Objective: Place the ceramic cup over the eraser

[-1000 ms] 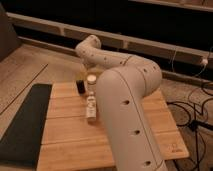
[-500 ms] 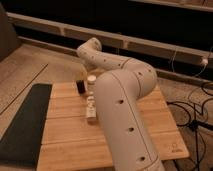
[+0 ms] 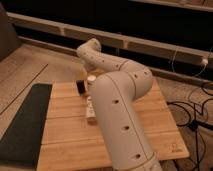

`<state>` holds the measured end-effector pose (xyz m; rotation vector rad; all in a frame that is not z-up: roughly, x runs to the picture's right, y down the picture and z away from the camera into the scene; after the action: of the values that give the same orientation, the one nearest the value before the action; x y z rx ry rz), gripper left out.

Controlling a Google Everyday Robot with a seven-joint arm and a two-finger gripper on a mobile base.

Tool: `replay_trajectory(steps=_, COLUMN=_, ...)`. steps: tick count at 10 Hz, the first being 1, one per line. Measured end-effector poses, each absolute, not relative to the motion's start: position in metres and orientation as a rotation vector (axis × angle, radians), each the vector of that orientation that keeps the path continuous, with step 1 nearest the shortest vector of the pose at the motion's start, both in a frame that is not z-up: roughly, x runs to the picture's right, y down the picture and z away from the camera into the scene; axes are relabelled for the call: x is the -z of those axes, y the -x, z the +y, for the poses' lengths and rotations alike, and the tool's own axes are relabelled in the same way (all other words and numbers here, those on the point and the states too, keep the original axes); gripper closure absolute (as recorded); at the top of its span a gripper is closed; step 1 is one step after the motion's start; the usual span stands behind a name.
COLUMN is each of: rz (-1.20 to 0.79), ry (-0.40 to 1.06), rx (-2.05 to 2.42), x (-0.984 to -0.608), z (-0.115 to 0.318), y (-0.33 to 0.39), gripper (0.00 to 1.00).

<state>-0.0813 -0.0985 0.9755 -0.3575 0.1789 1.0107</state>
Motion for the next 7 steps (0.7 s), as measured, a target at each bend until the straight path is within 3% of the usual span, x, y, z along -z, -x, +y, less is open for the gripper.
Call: replay_trajectory(steps=7, rz=0.221, ry=0.403, rx=-1.017, x=-0.978, z=-0.081, y=0.084, gripper=0.35)
